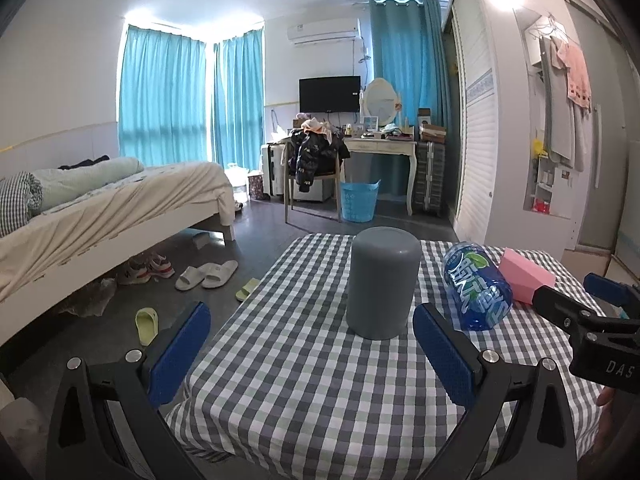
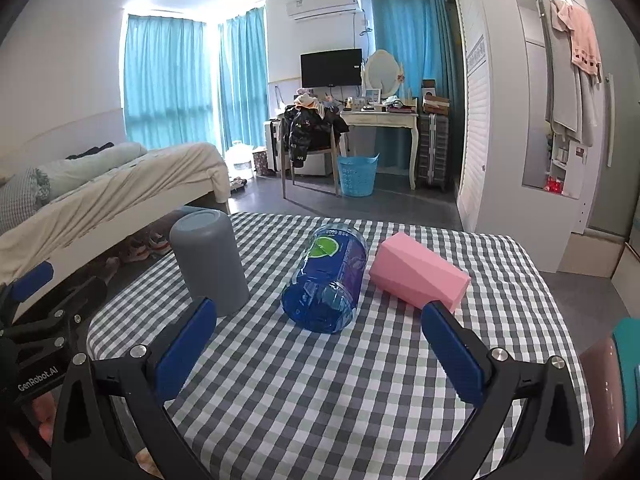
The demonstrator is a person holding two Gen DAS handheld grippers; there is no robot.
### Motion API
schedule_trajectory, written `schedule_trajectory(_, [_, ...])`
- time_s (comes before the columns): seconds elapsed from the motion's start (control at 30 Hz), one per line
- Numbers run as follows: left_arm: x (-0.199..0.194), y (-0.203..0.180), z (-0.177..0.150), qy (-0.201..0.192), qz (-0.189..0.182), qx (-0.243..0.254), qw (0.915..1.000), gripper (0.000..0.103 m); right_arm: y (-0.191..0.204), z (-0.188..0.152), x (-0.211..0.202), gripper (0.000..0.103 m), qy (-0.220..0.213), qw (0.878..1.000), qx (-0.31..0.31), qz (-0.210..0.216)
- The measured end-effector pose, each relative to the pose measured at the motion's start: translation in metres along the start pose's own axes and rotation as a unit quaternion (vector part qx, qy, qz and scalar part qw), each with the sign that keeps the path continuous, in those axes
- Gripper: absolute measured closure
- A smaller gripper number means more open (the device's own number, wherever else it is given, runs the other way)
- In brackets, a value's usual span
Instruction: Flip cup upside down
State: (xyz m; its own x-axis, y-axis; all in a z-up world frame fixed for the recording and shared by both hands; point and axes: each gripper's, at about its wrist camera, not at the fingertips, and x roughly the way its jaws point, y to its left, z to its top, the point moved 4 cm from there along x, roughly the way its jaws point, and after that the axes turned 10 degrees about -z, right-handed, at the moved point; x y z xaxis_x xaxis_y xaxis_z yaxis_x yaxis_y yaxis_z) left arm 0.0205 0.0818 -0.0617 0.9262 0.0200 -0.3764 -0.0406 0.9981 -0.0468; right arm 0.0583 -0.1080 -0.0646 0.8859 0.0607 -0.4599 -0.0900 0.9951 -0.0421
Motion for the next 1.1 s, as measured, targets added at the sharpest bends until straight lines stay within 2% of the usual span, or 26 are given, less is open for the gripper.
schedule_trajectory(0.57, [0.0028, -0.0007, 0.0004, 0.004, -0.011, -0.003, 0.9999, 0.000, 0.0043, 0.0009, -0.0036, 0.000, -0.003, 1.000, -0.008, -0.002])
schedule_trajectory(1.1, [0.0016, 0.0009, 0.0001, 0.006, -0.006, -0.001, 1.0000, 0.000, 0.0056, -0.0008, -0.0017, 0.000, 0.002, 1.000, -0.008, -0.001])
